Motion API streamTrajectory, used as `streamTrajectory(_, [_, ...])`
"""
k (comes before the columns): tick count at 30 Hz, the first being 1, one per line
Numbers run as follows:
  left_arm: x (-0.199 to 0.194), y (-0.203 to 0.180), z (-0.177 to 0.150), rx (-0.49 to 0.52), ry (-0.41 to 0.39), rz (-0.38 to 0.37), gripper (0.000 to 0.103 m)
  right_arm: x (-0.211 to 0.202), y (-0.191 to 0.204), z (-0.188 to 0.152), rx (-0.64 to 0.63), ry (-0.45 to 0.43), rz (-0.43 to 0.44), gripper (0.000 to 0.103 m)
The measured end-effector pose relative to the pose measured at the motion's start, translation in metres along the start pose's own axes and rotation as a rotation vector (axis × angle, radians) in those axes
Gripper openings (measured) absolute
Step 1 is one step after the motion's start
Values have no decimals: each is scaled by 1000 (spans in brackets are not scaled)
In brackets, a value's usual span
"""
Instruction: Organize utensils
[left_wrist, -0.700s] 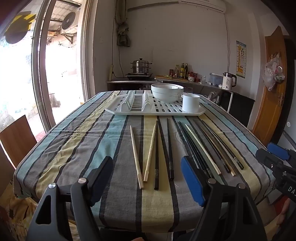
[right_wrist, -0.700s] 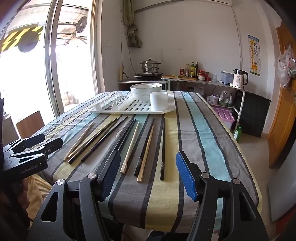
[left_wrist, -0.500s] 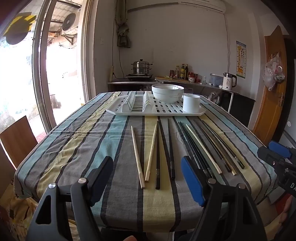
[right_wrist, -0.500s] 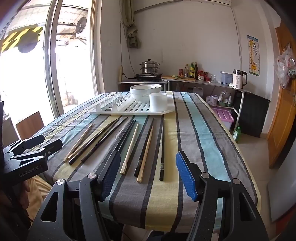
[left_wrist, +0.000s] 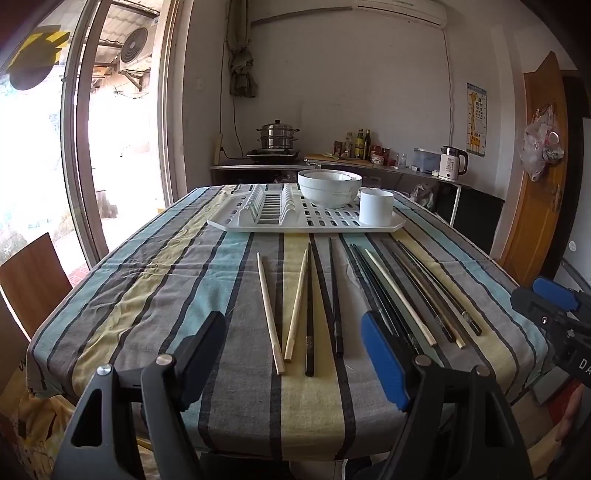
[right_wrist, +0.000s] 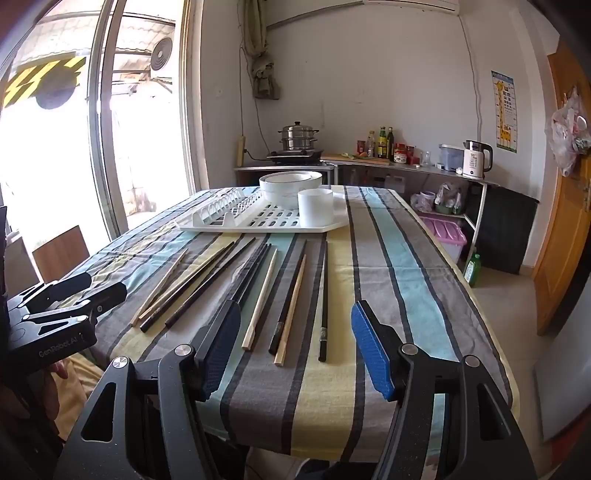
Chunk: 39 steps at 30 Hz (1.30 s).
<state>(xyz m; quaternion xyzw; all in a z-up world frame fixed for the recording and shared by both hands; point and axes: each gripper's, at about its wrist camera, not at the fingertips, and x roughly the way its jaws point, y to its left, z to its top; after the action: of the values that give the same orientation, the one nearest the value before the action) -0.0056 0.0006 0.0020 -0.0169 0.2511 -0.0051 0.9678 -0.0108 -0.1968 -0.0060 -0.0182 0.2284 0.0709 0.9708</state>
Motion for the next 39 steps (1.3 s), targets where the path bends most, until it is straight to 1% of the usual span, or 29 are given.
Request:
streamTrajectory(12, [-6, -3, 1, 7, -18, 17, 78, -2, 0, 0, 2, -8, 1, 63])
streamTrajectory(31, [-9, -5, 1, 13, -25, 1, 76, -2, 3, 0, 2, -8, 0, 63])
streamTrajectory(39, [-8, -4, 2, 5, -17, 4, 73, -3, 3, -1, 2, -7, -3, 63])
